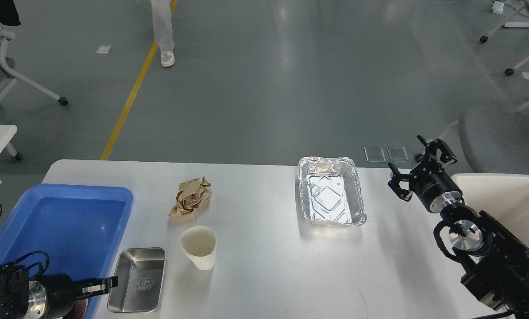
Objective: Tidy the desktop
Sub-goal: 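Lift the steel tray with the left gripper over the blue tray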
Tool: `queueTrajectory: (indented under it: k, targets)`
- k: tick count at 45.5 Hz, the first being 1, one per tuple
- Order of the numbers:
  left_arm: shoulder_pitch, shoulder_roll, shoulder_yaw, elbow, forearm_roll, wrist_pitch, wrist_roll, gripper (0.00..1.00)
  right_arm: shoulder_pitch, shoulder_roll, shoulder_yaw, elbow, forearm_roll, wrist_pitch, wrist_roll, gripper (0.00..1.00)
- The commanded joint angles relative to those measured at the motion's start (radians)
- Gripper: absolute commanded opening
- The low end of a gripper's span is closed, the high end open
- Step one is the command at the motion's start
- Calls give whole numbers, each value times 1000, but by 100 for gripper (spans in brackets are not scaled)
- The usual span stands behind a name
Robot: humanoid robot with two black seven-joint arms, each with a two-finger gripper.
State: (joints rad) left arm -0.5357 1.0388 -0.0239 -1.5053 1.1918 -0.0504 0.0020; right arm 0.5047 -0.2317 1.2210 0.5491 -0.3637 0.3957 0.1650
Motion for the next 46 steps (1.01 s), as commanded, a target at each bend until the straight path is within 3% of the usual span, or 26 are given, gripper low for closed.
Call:
queueTrajectory:
  k: [1,6,14,27,36,46]
  targets:
    - [-18,72,-13,-33,-1,-19,-59,0,0,0,0,0,0,0,-1,100]
    - [-70,154,-42,-70,-3,-117,-109,0,0,2,0,2,0,0,-1,100]
    - [-142,271,-163,-92,-15,-360,-157,0,0,5,0,2,0,0,1,100]
    - [-148,375,-517,-90,-150,-680,-157,0,0,6,0,2,0,0,1,100]
    - [-168,421,-639,-88,-212,-795,-157,0,0,8,0,3,0,-11,1,100]
    - [-188,494,-654,-75,-267,-804,-145,0,-2,8,0,3,0,-14,1,100]
